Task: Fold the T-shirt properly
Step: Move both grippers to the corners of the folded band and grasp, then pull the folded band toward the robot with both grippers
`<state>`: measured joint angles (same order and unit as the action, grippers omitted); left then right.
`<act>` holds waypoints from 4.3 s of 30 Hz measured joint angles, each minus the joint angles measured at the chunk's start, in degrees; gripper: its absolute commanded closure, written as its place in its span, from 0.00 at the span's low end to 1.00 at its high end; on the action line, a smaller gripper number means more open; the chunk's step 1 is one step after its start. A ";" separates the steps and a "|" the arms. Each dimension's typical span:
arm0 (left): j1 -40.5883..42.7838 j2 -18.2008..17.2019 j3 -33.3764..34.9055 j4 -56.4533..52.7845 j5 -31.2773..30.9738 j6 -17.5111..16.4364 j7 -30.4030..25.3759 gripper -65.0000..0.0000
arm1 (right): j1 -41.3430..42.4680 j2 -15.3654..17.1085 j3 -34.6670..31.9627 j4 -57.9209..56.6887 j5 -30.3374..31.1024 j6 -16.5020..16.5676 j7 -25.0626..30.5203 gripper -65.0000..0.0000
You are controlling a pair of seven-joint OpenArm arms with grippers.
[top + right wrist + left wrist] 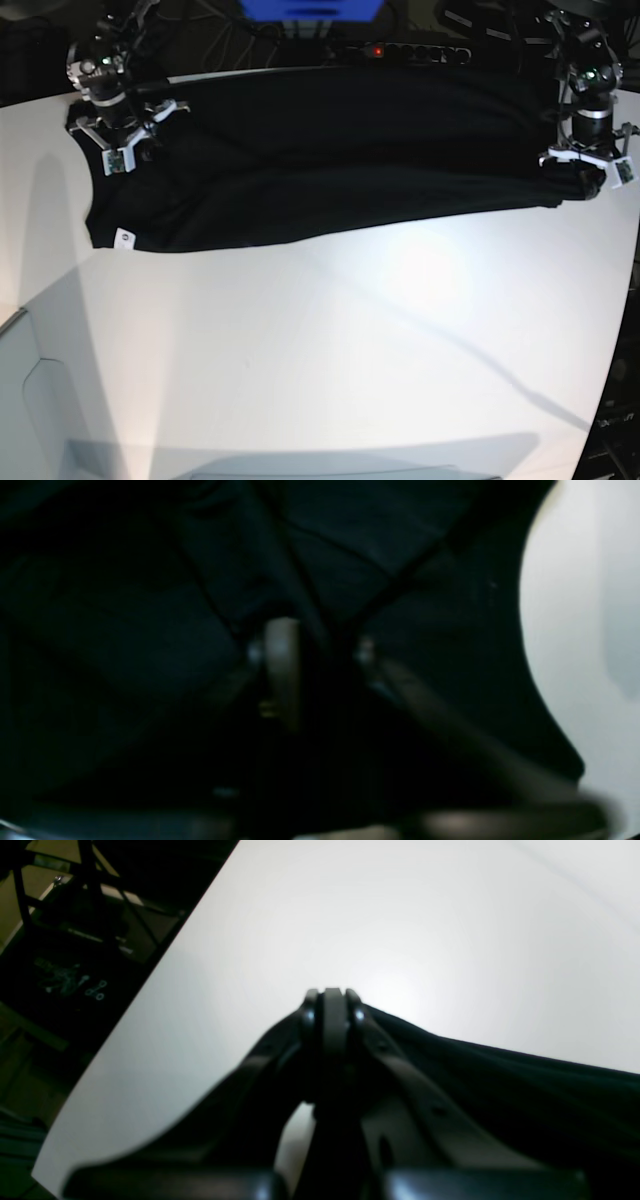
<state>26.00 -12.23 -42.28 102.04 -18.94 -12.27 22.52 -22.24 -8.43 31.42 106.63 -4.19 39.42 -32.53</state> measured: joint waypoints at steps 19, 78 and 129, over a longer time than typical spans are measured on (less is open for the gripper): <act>1.31 0.02 0.00 0.35 -0.20 0.00 0.02 1.00 | -7.21 1.33 0.83 9.20 0.39 0.02 0.70 1.00; 3.65 6.27 -5.05 -7.93 -0.66 -0.63 0.00 1.00 | -6.54 4.94 4.09 8.00 0.20 0.04 0.39 1.00; 3.48 7.17 -4.87 -10.23 -0.61 -0.42 -0.39 1.00 | -12.26 2.73 4.50 8.83 -3.52 0.02 0.79 0.52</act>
<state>29.47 -5.06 -47.16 91.81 -19.55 -12.69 22.13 -34.50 -5.69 35.92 115.46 -7.70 39.44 -31.75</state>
